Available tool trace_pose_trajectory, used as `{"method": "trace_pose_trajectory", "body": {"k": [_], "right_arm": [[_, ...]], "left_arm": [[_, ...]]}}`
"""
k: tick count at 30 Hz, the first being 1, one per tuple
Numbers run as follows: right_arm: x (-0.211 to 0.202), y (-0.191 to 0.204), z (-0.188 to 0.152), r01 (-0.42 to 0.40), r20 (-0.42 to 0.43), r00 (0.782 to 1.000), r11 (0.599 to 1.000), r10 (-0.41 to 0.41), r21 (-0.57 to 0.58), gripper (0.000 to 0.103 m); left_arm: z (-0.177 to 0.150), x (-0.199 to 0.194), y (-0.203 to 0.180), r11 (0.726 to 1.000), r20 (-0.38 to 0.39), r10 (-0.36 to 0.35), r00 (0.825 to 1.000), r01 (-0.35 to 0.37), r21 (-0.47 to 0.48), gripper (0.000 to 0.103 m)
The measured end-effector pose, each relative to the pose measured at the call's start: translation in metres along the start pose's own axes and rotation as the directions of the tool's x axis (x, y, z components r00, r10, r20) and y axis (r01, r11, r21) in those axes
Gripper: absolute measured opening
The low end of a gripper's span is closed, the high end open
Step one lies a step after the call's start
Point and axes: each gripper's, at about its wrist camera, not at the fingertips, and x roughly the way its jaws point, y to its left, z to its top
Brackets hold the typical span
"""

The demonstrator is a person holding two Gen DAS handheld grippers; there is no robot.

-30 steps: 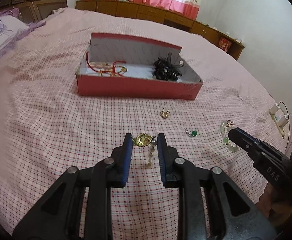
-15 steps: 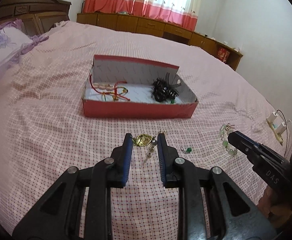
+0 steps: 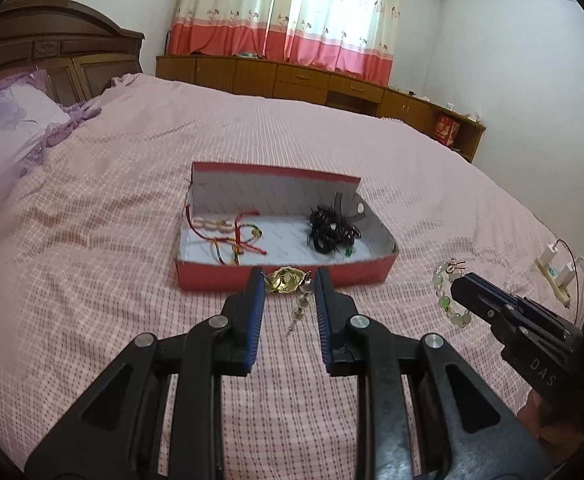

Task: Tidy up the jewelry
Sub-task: 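Lift and carry the gold earring and green-bead bracelet over the shoebox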

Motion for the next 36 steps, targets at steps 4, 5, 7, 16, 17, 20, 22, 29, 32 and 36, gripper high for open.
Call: {"method": "trace_pose_trajectory", "body": {"k": [4,5,7,16,17,20,22,29,32,36], "right_arm": [[0.005,0.003,0.008,-0.004,0.013,1.000,1.000,0.004,-0.007,0.015],[0.006,0.003,0.010,-0.005,0.016,1.000,1.000,0.005,-0.009,0.015],[0.009,0.004,0.014,-0.005,0.021,1.000,1.000,0.005,-0.014,0.015],[0.029,-0.001,0.035,0.007,0.046,0.999,1.000,-0.006,-0.007,0.015],[0.032,-0.002,0.037,0.010,0.048,0.999,1.000,-0.009,-0.005,0.015],[0.041,-0.006,0.043,0.013,0.056,0.998,1.000,-0.013,0.008,0.015],[0.046,-0.009,0.046,0.015,0.058,0.998,1.000,-0.016,0.012,0.015],[0.074,-0.021,0.059,0.029,0.070,0.997,0.999,-0.031,0.029,0.015],[0.089,-0.028,0.063,0.037,0.064,0.997,0.999,-0.039,0.035,0.015],[0.110,-0.035,0.066,0.058,0.059,0.996,0.998,-0.060,0.033,0.015]], "left_arm": [[0.008,0.004,0.002,1.000,0.017,0.006,1.000,-0.006,0.002,0.016],[0.010,0.005,0.002,1.000,0.022,0.010,1.000,-0.010,0.006,0.016],[0.014,0.008,0.003,1.000,0.030,0.018,0.999,-0.018,0.011,0.016],[0.032,0.028,0.009,1.000,0.052,0.027,0.998,-0.027,0.004,0.016],[0.034,0.030,0.010,1.000,0.053,0.028,0.998,-0.029,0.007,0.016],[0.040,0.041,0.012,0.999,0.063,0.037,0.997,-0.038,0.015,0.016],[0.043,0.047,0.013,0.999,0.069,0.041,0.997,-0.042,0.013,0.016],[0.058,0.069,0.021,0.999,0.096,0.039,0.995,-0.039,-0.004,0.017],[0.062,0.080,0.024,0.999,0.108,0.044,0.993,-0.043,-0.009,0.017],[0.064,0.096,0.028,0.998,0.121,0.062,0.991,-0.061,-0.007,0.017]]}}
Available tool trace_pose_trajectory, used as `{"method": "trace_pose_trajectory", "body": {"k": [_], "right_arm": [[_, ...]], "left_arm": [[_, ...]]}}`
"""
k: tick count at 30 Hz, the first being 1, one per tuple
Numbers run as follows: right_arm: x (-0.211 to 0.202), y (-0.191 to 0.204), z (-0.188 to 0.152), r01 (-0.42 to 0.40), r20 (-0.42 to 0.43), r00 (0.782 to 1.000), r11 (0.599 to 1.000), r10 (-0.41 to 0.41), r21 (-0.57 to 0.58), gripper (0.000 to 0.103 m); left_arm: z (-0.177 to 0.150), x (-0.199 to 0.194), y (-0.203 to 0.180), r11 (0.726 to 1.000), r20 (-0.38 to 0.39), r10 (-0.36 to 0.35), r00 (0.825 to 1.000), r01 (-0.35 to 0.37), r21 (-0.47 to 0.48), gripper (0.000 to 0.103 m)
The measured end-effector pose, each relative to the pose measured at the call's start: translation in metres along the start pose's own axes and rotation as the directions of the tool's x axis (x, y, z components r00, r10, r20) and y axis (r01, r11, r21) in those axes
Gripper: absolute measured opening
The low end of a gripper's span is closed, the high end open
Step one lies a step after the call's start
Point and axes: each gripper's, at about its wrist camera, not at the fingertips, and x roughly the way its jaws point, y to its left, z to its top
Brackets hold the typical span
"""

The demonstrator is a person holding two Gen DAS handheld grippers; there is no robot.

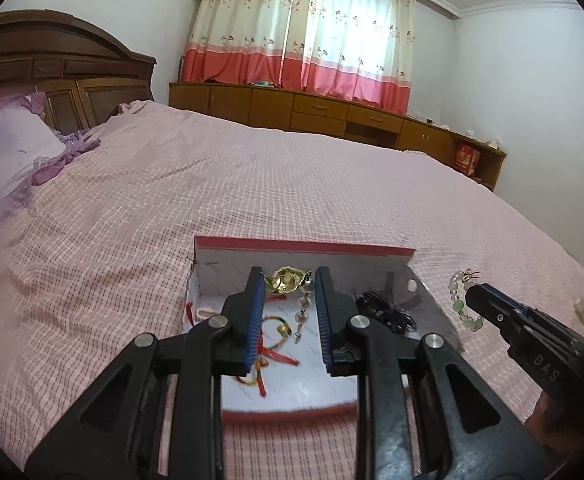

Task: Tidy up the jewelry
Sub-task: 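Lift and carry the gold earring and green-bead bracelet over the shoebox, then open left tool to drop the earring while right tool releases the bracelet into the box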

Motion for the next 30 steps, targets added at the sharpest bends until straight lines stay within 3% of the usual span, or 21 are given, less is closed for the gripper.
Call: {"method": "trace_pose_trajectory", "body": {"k": [14,26,28,30], "right_arm": [[0.078,-0.027,-0.003,0.088,-0.036,0.995,0.996,-0.088,-0.004,0.015],[0.115,-0.037,-0.008,0.115,-0.095,0.989,0.993,-0.114,0.010,0.016],[0.115,-0.037,-0.008,0.110,-0.102,0.989,0.994,-0.109,0.011,0.017],[0.115,-0.037,-0.008,0.107,-0.110,0.988,0.994,-0.105,0.013,0.022]], "left_arm": [[-0.014,0.065,0.007,0.999,-0.010,0.042,0.999,-0.042,0.000,0.017],[-0.019,0.084,0.012,0.998,-0.060,0.055,0.997,-0.056,-0.022,0.018],[-0.017,0.083,0.012,0.998,-0.063,0.063,0.996,-0.064,-0.022,0.025],[-0.015,0.082,0.013,0.998,-0.060,0.063,0.996,-0.065,-0.025,0.041]]}}
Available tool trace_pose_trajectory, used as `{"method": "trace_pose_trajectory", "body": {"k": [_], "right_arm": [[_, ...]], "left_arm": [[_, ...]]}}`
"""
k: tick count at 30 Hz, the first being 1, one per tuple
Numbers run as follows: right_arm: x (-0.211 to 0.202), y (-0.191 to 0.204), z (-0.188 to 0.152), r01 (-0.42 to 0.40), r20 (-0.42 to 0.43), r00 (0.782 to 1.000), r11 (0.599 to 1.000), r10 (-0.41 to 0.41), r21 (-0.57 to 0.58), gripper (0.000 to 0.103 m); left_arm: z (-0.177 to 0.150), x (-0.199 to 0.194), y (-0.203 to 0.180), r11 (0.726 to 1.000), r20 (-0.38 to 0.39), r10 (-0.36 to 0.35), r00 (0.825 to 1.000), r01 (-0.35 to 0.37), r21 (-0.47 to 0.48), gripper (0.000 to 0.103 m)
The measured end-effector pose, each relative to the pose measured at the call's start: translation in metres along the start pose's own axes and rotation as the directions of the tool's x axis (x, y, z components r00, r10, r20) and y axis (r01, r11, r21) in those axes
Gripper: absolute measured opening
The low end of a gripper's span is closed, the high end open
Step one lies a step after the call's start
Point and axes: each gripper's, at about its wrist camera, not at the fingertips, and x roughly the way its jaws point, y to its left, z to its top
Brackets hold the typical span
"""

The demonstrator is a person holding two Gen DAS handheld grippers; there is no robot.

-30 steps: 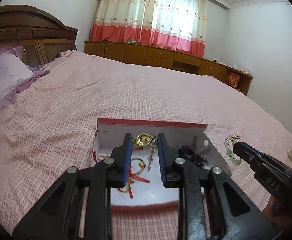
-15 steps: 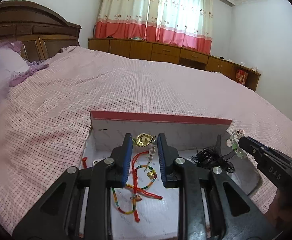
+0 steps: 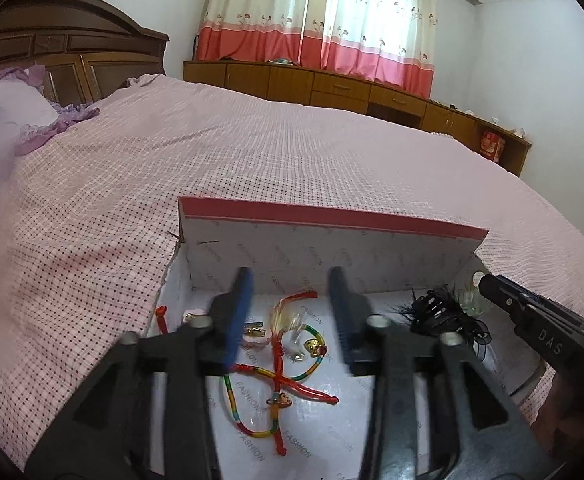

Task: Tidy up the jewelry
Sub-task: 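Open left tool to drop the earring while right tool releases the bracelet into the box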

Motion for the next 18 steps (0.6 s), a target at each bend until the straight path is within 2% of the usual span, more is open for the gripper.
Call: {"method": "trace_pose_trajectory", "body": {"k": [2,8,18], "right_arm": [[-0.002,-0.001,0.001,-0.002,0.001,1.000,1.000,0.002,0.004,0.027],[-0.021,-0.001,0.007,-0.028,0.019,0.999,1.000,0.028,0.013,0.029],[-0.082,0.004,0.008,-0.065,0.055,0.996,0.998,0.064,0.008,0.033]], "left_arm": [[0.001,-0.002,-0.001,1.000,0.002,0.002,1.000,-0.002,0.004,0.042],[0.003,-0.020,-0.004,1.000,-0.011,-0.009,1.000,0.009,0.001,0.042],[-0.010,-0.063,-0.014,0.998,-0.050,-0.062,0.997,0.062,0.001,0.043]]}}
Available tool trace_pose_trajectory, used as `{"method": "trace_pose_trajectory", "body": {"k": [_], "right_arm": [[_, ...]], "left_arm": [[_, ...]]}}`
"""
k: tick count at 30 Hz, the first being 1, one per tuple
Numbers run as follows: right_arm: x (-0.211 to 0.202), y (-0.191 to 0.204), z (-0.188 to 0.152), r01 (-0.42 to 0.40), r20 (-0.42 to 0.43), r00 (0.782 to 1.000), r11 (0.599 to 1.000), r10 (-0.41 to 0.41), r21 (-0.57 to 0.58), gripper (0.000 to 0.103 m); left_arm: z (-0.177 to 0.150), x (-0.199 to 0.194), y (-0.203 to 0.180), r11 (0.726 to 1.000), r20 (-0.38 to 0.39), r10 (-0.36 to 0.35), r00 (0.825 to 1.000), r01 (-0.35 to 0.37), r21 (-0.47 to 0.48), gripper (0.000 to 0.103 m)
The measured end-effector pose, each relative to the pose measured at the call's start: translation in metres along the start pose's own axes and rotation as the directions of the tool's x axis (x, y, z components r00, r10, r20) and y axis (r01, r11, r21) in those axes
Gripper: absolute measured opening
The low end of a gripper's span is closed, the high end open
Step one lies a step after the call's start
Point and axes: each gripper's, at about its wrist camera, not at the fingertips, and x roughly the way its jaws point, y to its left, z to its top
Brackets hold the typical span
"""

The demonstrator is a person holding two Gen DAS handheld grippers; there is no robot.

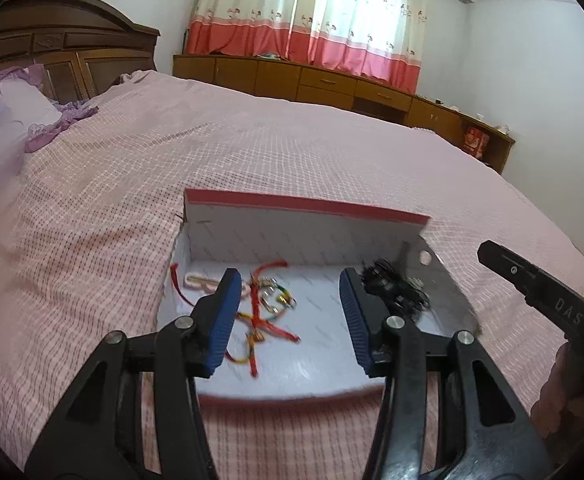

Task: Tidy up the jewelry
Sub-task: 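Open left tool to drop the earring while right tool releases the bracelet into the box, then grasp the small gold earring with left tool while right tool moves to the green-bead earring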

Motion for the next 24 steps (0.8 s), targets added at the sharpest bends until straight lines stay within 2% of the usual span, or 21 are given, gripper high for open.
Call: {"method": "trace_pose_trajectory", "body": {"k": [13,24], "right_arm": [[-0.072,-0.010,-0.023,0.012,0.004,1.000,1.000,-0.012,-0.011,0.033],[-0.102,-0.035,-0.049,0.062,-0.018,0.998,0.998,-0.062,-0.006,0.033]], "left_arm": [[-0.035,-0.027,-0.031,0.996,-0.098,-0.070,0.993,0.075,0.047,0.043],[-0.071,-0.012,-0.051,0.993,-0.223,-0.104,0.969,0.115,0.038,0.042]]}}
